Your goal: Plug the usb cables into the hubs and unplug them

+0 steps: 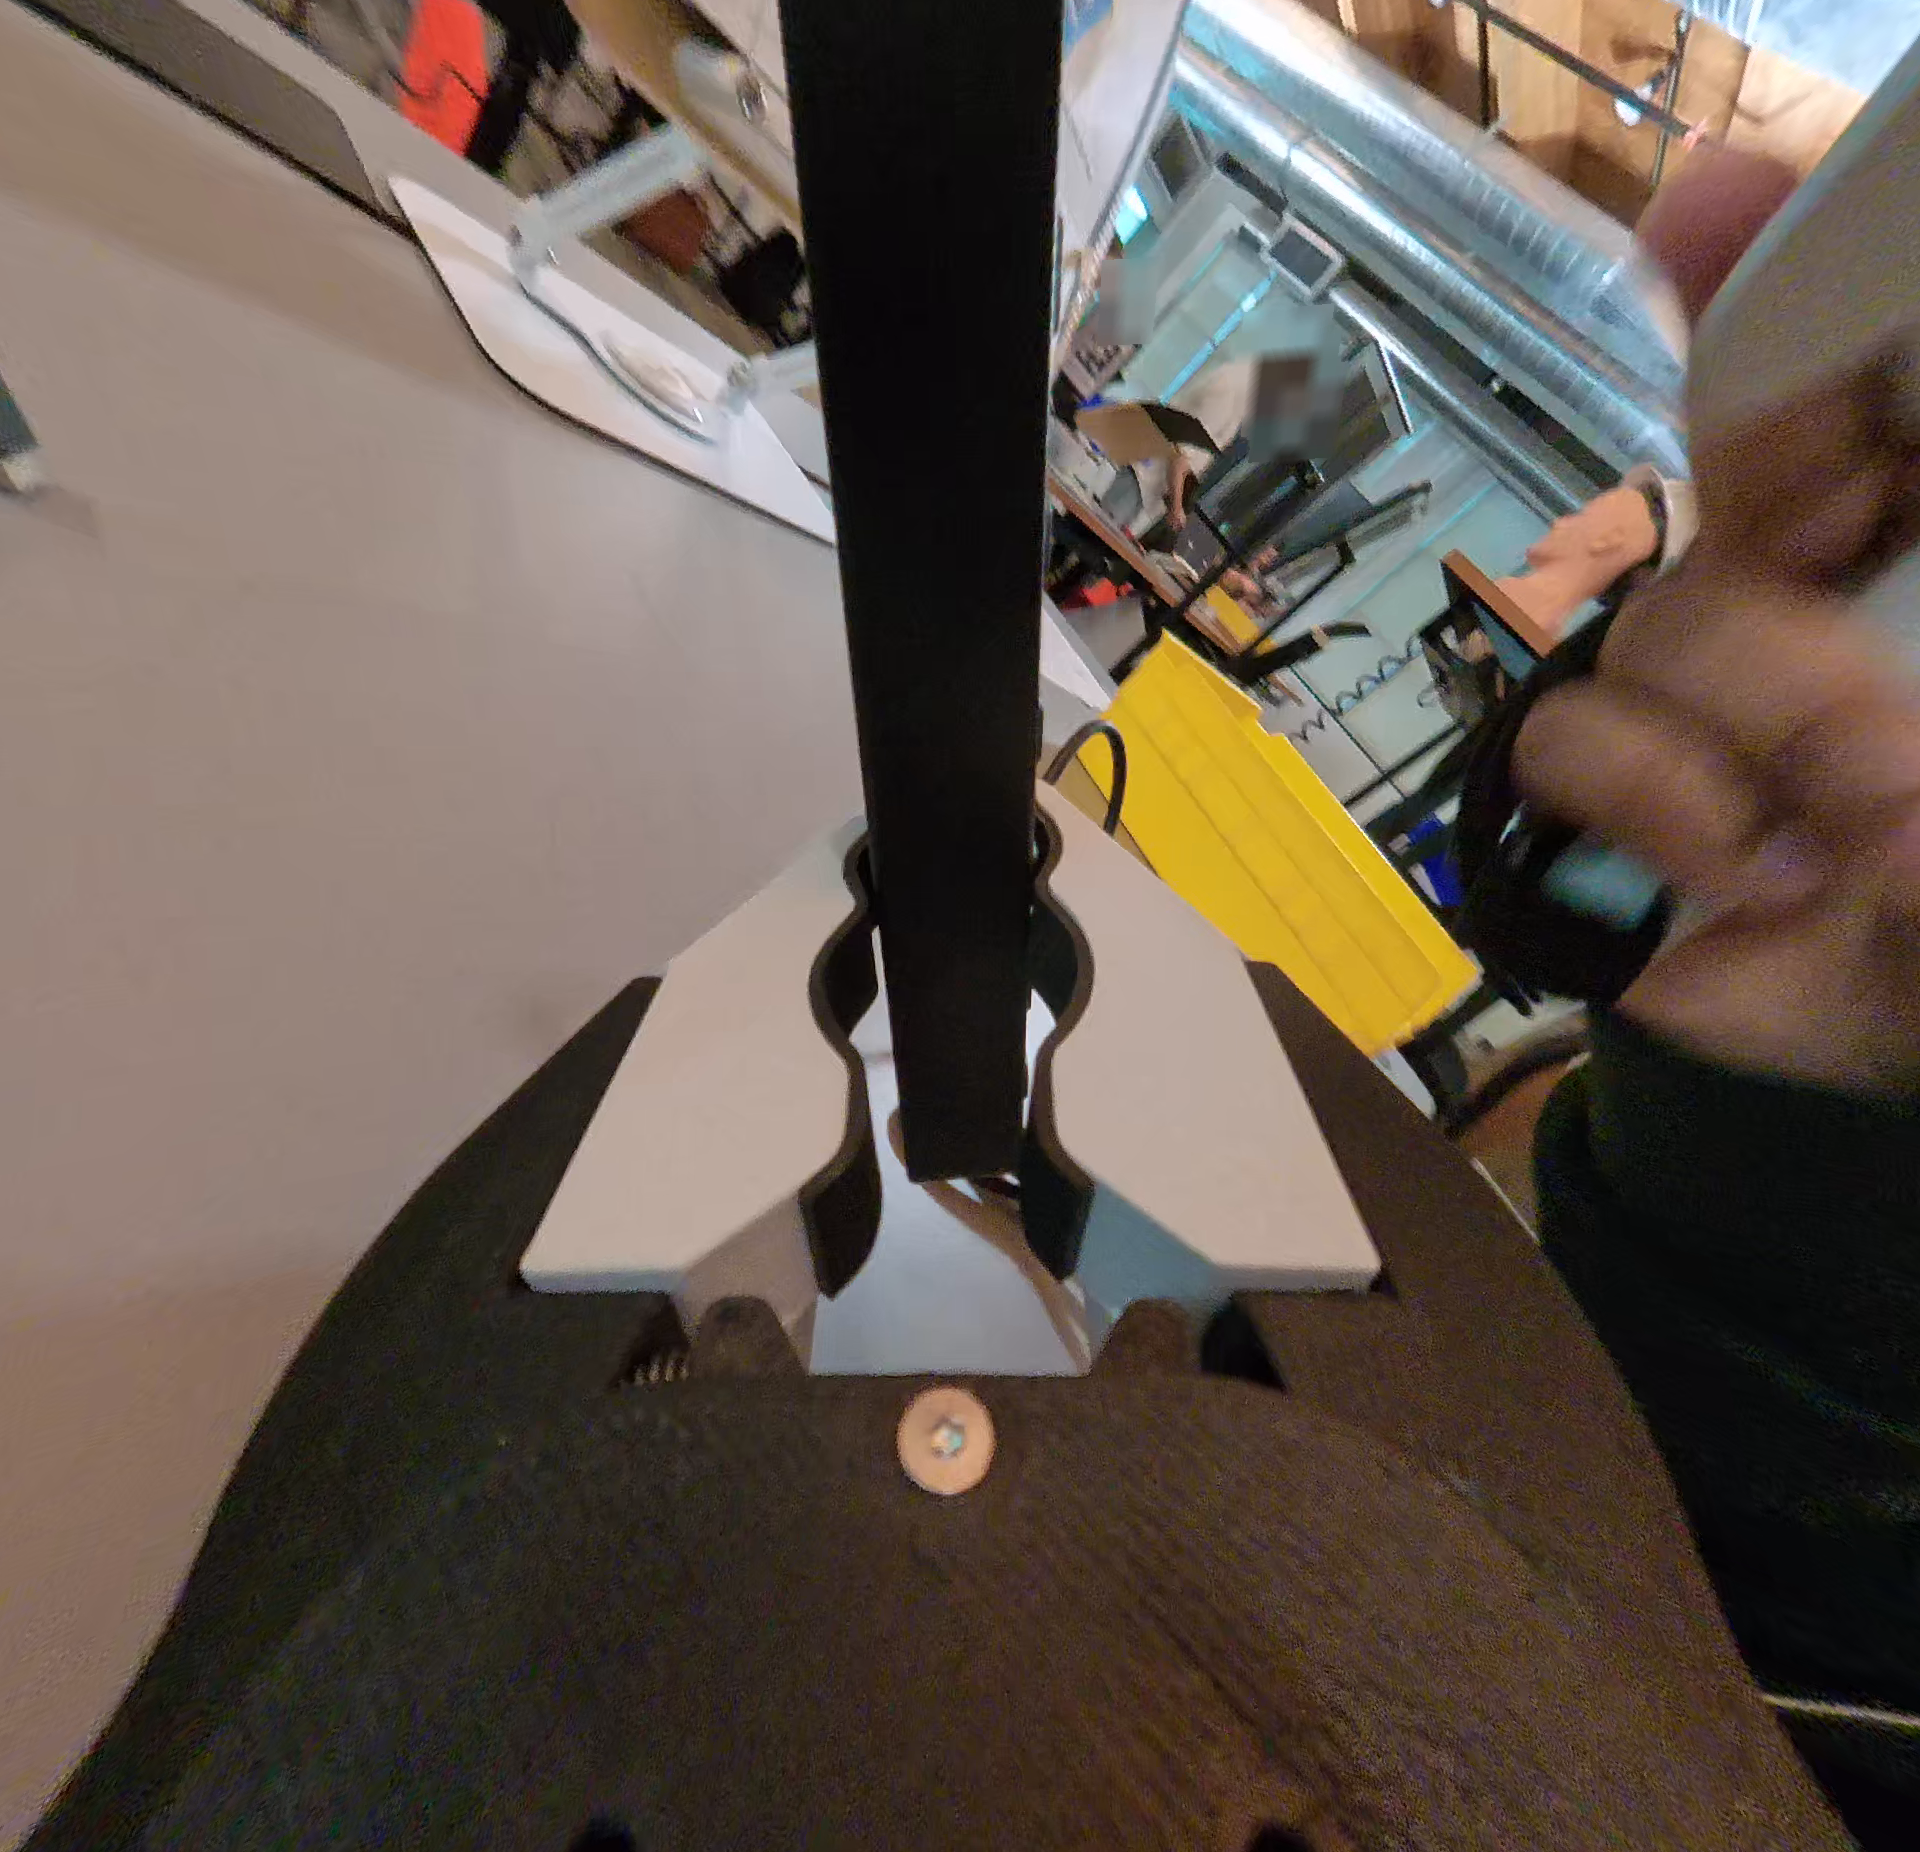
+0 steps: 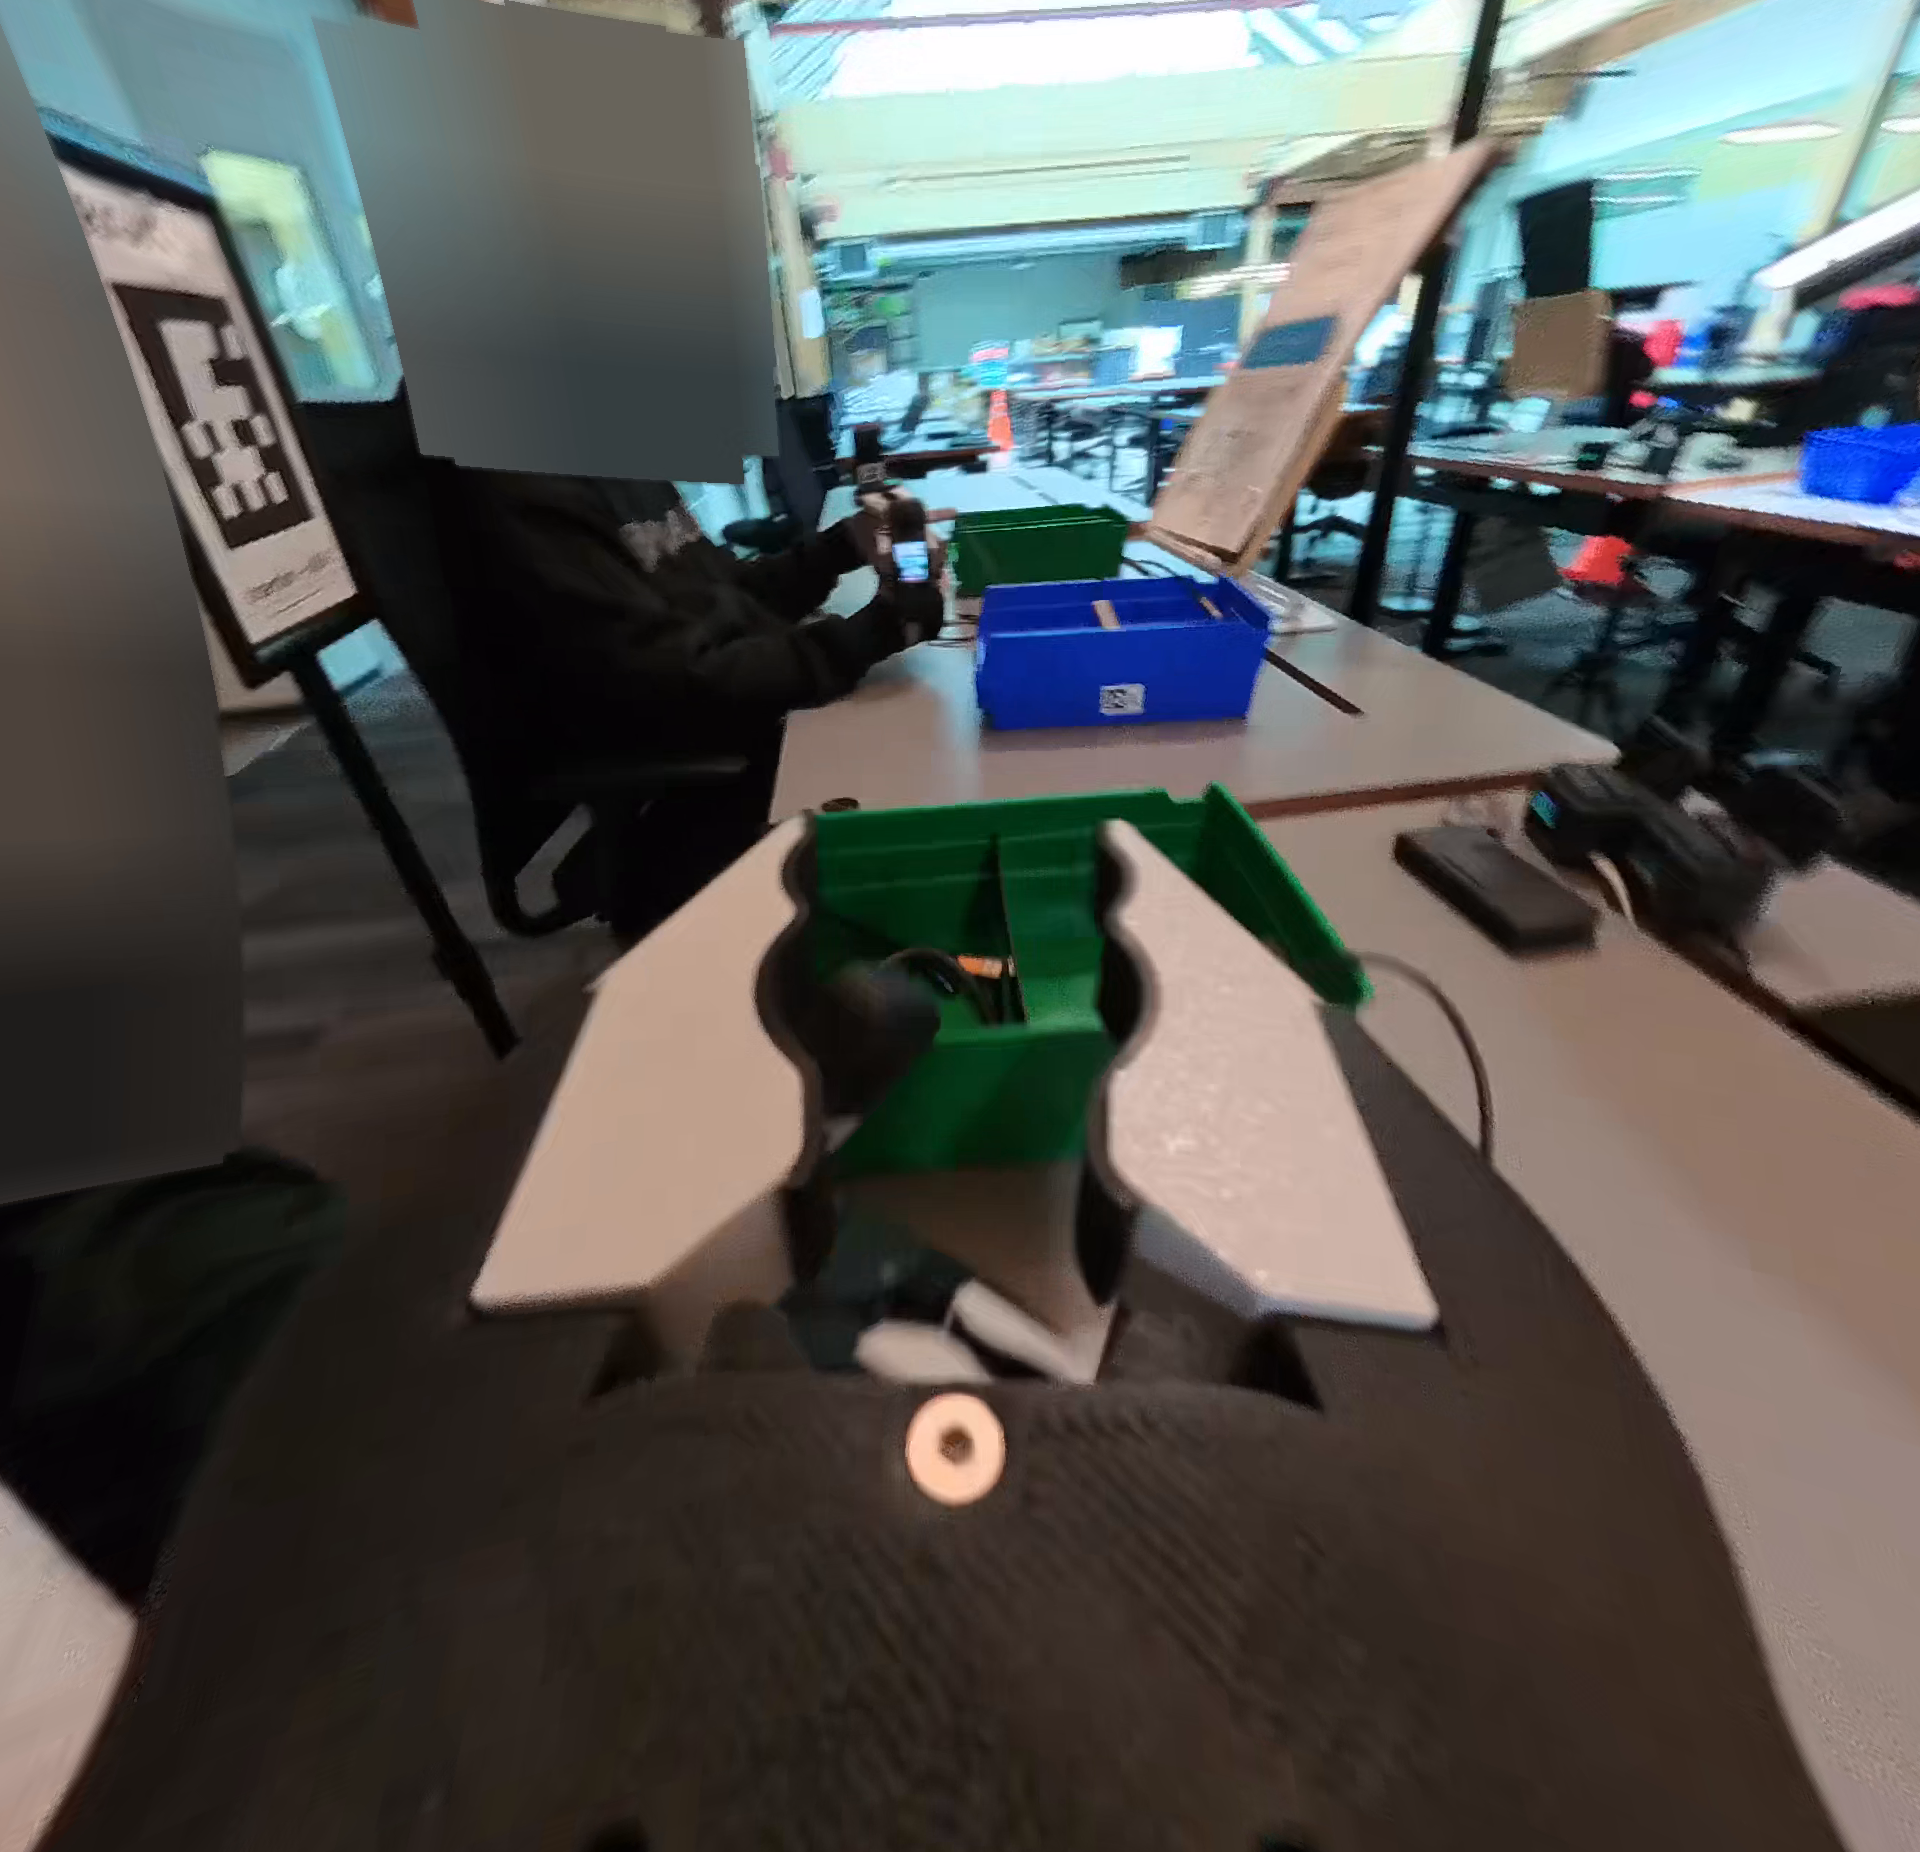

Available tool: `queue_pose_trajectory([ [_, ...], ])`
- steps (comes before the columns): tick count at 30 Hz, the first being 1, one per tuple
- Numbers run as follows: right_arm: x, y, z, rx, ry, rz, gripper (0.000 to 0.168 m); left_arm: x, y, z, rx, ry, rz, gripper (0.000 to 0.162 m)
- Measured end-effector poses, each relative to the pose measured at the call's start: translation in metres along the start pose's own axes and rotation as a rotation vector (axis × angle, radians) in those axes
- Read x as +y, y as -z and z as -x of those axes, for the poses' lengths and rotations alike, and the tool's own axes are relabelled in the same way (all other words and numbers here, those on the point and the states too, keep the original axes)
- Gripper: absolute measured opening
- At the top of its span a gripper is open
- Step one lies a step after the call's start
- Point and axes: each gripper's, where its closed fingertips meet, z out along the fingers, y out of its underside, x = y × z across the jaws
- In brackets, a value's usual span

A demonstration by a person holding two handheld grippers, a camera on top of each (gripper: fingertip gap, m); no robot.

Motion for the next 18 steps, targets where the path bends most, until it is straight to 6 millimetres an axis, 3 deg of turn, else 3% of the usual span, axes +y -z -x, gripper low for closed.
queue_pose_trajectory([
  [2,0.043,0.040,-0.012,0.164,-0.023,0.055,0.076,0.004,-0.002,0.000,0.006,0.013,0.026,0.024],
  [4,0.088,0.079,-0.026,0.347,-0.009,0.109,0.082,0.006,-0.004,-0.002,0.009,0.012,0.022,0.024],
  [6,0.124,0.102,-0.027,0.417,-0.032,0.157,0.082,0.009,-0.007,-0.007,0.030,0.046,0.023,0.024],
  [9,0.154,0.113,-0.038,0.464,-0.026,0.296,0.073,0.013,-0.012,-0.018,0.091,0.142,0.003,0.024],
  [11,0.169,0.113,-0.045,0.450,0.018,0.417,0.078,0.020,-0.014,-0.030,0.146,0.172,0.032,0.024],
  [13,0.188,0.110,-0.037,0.362,0.007,0.536,0.079,0.026,-0.016,-0.037,0.168,0.164,0.061,0.024],
  [14,0.195,0.109,-0.028,0.311,-0.019,0.566,0.065,0.028,-0.017,-0.041,0.175,0.149,0.075,0.024],
  [17,0.201,0.120,-0.026,0.290,0.028,0.587,0.057,0.038,-0.020,-0.048,0.190,0.046,0.142,0.025],
  [18,0.198,0.124,-0.029,0.305,0.029,0.571,0.055,0.039,-0.021,-0.051,0.200,0.014,0.148,0.034],
])
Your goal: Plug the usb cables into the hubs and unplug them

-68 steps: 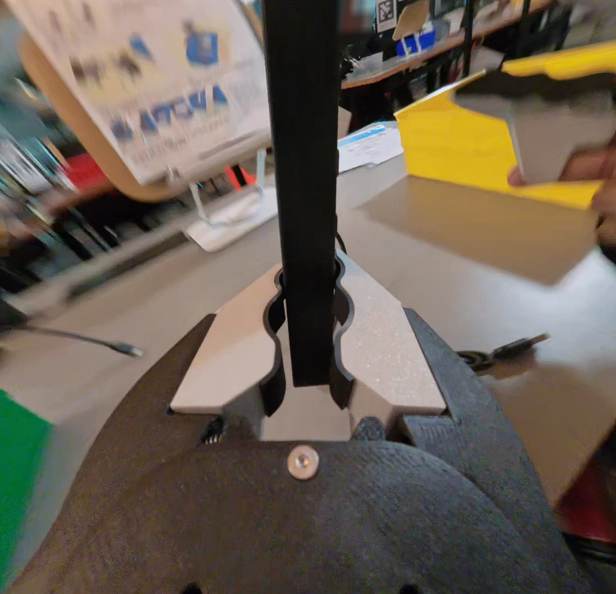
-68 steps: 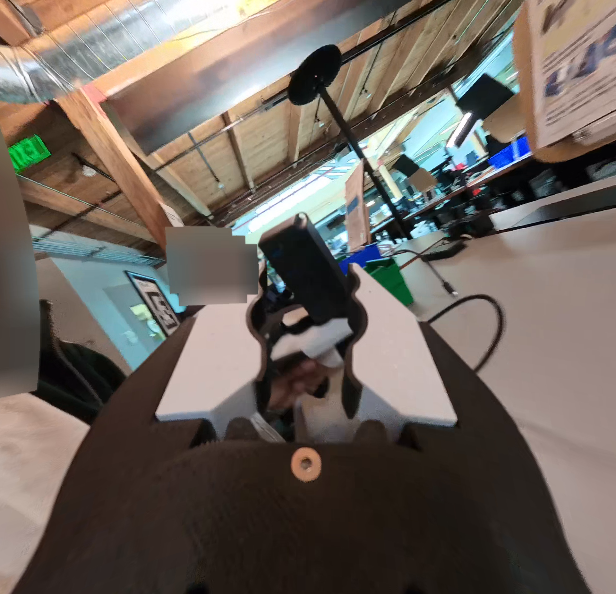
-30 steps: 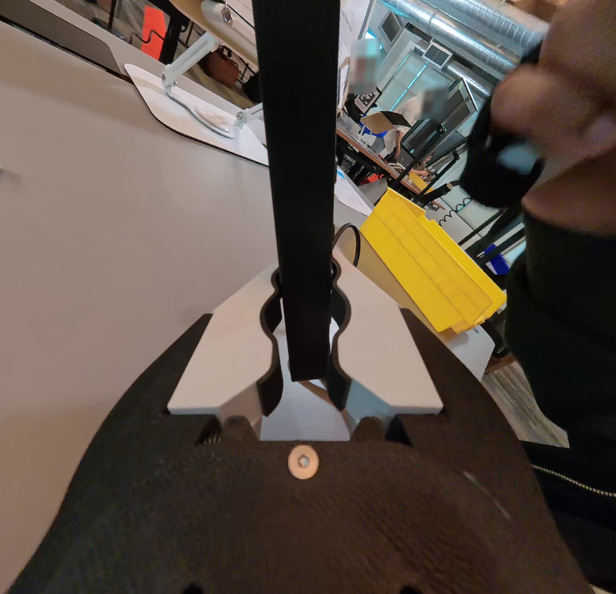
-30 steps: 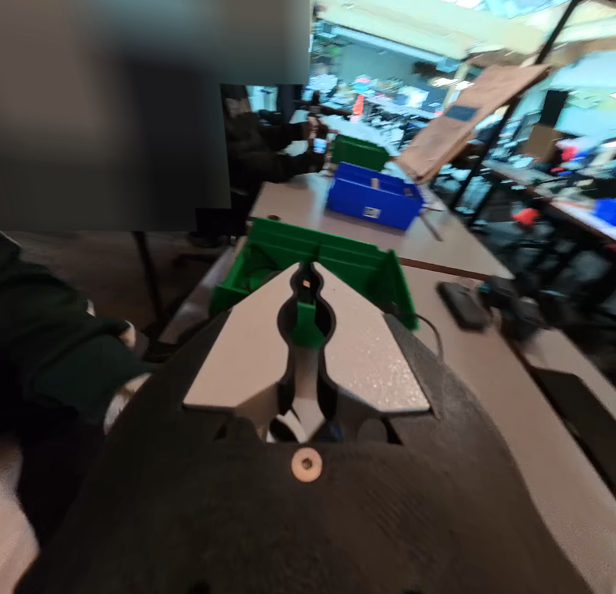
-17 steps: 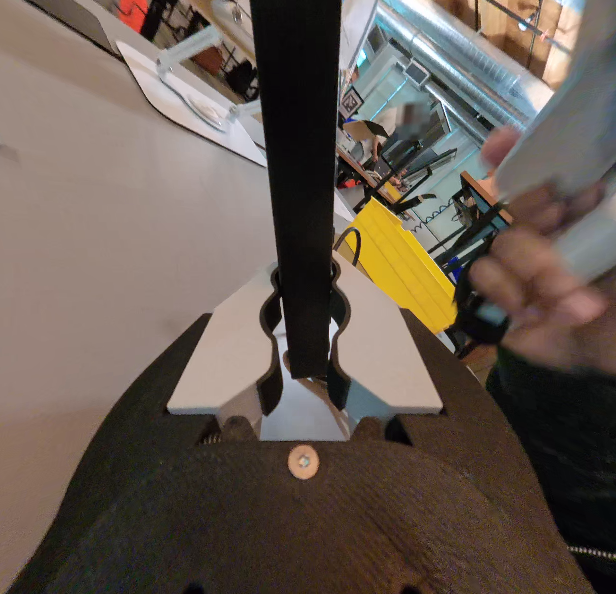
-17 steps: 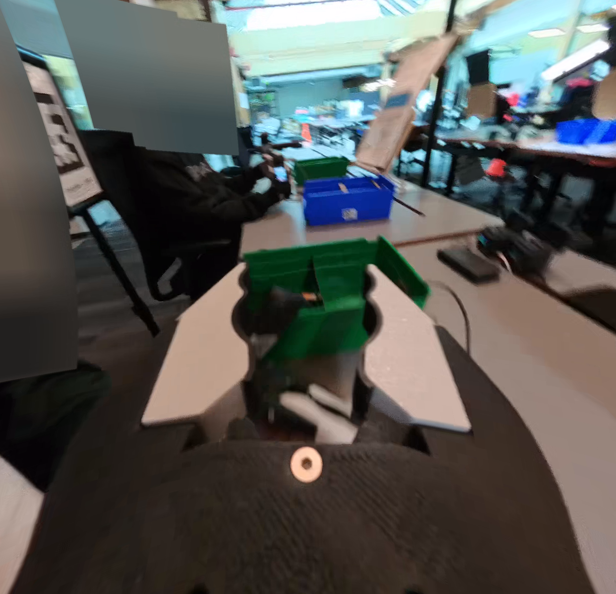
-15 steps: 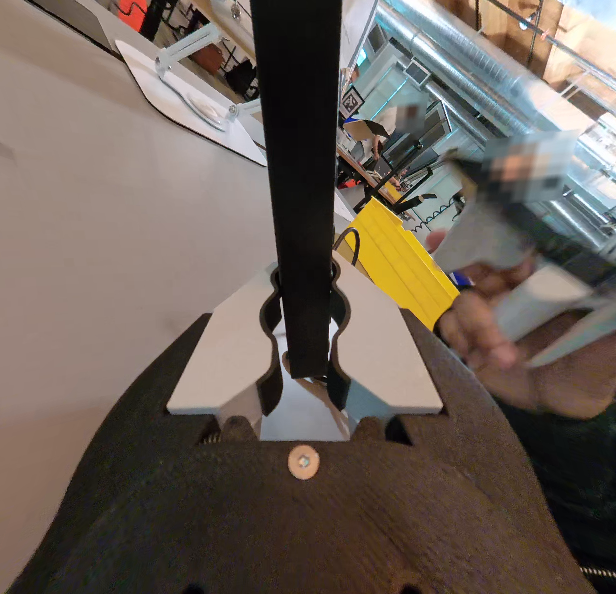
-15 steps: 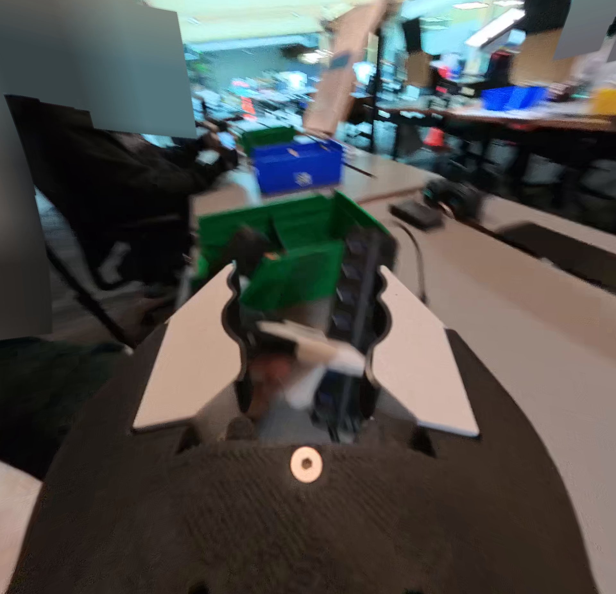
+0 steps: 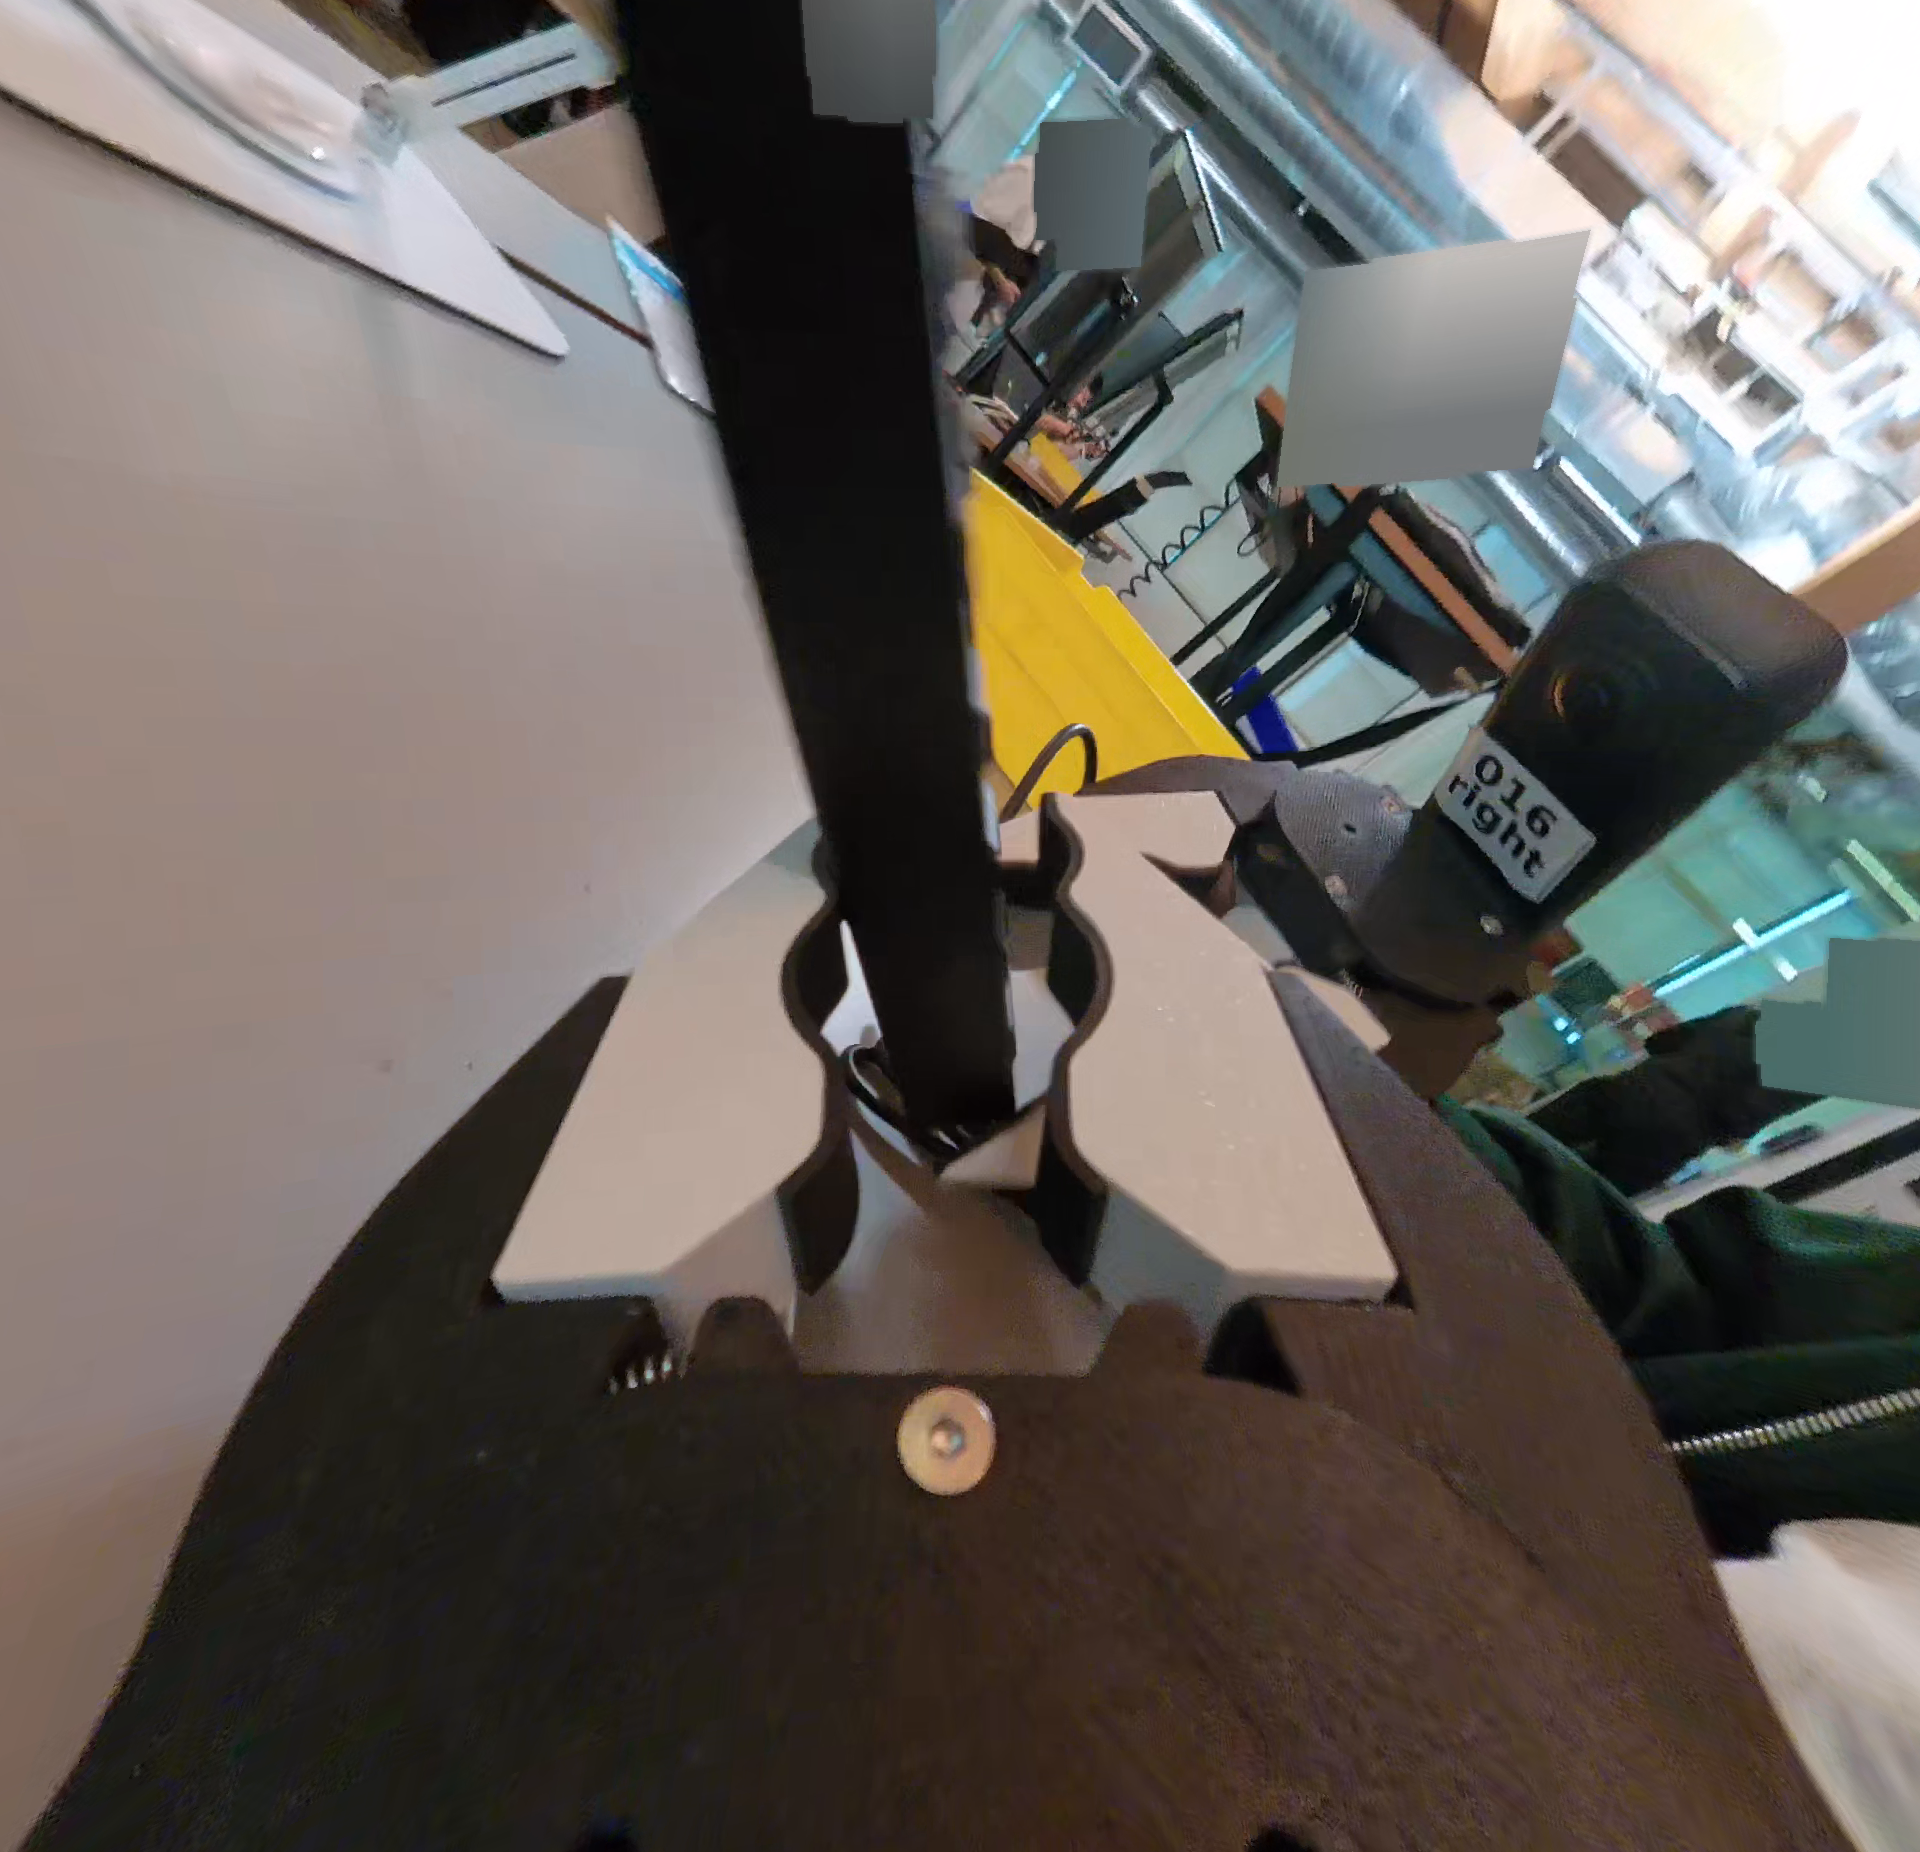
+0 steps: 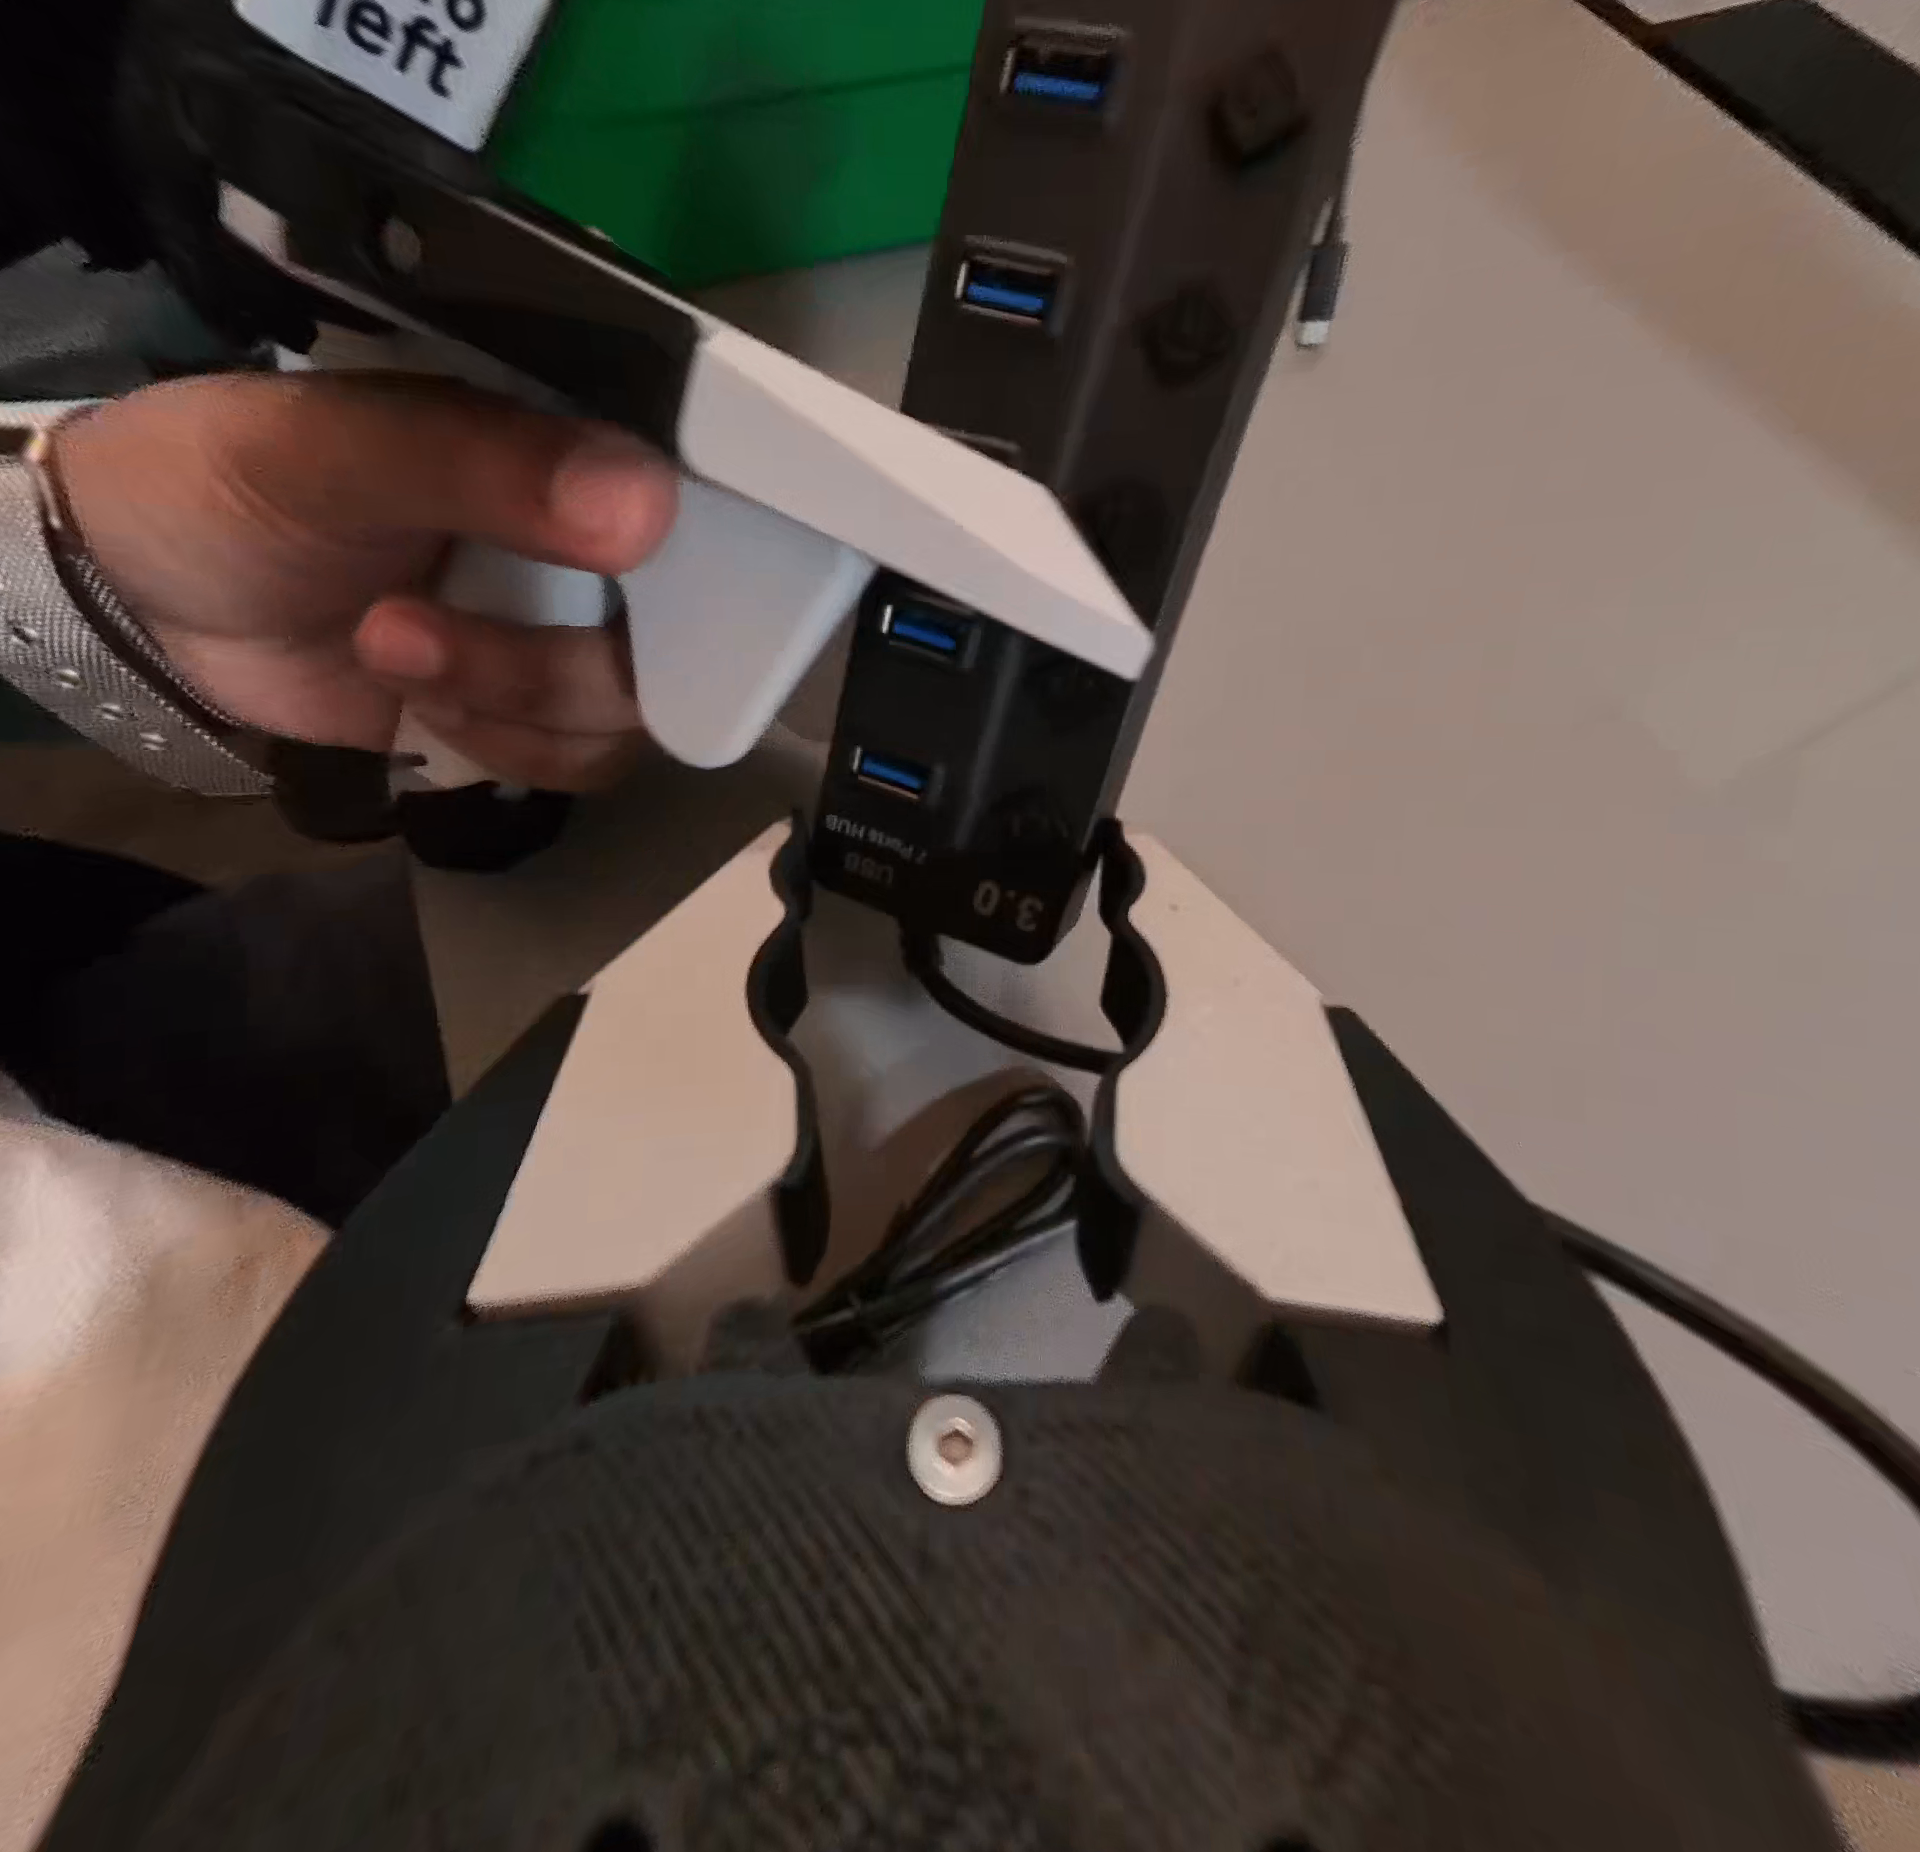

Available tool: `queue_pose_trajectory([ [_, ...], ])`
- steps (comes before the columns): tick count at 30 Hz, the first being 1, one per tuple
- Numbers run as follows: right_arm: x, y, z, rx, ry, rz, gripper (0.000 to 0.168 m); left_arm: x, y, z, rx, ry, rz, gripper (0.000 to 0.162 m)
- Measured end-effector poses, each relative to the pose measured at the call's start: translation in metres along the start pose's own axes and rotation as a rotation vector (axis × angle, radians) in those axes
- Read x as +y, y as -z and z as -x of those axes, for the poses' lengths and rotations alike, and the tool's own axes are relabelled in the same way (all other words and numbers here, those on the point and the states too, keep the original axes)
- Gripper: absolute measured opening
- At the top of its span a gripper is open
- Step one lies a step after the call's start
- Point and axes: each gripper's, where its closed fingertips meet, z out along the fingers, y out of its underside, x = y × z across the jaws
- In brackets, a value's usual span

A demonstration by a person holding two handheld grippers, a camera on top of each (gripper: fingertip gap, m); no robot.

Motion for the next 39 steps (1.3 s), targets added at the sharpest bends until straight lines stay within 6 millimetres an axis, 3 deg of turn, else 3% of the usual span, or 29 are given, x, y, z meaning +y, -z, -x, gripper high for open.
queue_pose_trajectory([
  [3,-0.008,0.019,-0.009,-0.052,-0.165,-0.140,0.055,-0.002,0.000,-0.003,-0.020,-0.081,-0.017,0.054],
  [5,-0.011,0.036,-0.027,-0.047,-0.238,-0.200,0.055,-0.004,0.002,-0.005,-0.022,-0.119,-0.021,0.059],
  [7,-0.004,0.049,-0.044,-0.005,-0.202,-0.176,0.055,-0.011,0.007,0.004,-0.091,-0.161,-0.050,0.060],
  [9,0.006,0.061,-0.059,0.088,-0.095,-0.103,0.055,-0.024,0.015,0.019,-0.212,-0.224,-0.099,0.072],
  [11,0.011,0.072,-0.059,0.098,0.037,-0.031,0.055,-0.035,0.021,0.022,-0.280,-0.329,-0.131,0.080],
  [14,0.019,0.091,-0.033,-0.031,0.271,0.068,0.055,-0.033,0.018,0.009,-0.260,-0.494,-0.116,0.085],
  [16,0.024,0.101,-0.026,-0.039,0.358,0.151,0.055,-0.004,0.009,-0.016,-0.056,-0.565,0.025,0.057],
  [18,0.032,0.107,-0.013,-0.081,0.401,0.245,0.055,0.022,0.007,-0.028,0.095,-0.511,0.172,0.063],
  [22,0.040,0.108,0.009,-0.131,0.470,0.368,0.055,0.009,0.017,-0.066,0.318,-0.368,0.098,0.070],
  [24,0.038,0.104,0.021,-0.164,0.497,0.380,0.055,0.014,0.022,-0.070,0.342,-0.370,0.145,0.070],
  [27,0.034,0.104,0.046,-0.255,0.480,0.392,0.055,0.037,0.033,-0.072,0.337,-0.461,0.379,0.069],
  [30,0.026,0.105,0.065,-0.290,0.510,0.403,0.055,0.051,0.051,-0.081,0.365,-0.477,0.571,0.077],
  [33,0.016,0.107,0.086,-0.349,0.535,0.371,0.055,0.066,0.061,-0.077,0.364,-0.499,0.663,0.089],
  [37,-0.001,0.113,0.115,-0.464,0.529,0.268,0.055,0.107,0.084,-0.092,0.534,-0.397,0.875,0.085],
  [39,-0.007,0.119,0.121,-0.494,0.523,0.232,0.055,0.124,0.096,-0.104,0.637,-0.371,0.956,0.063],
])
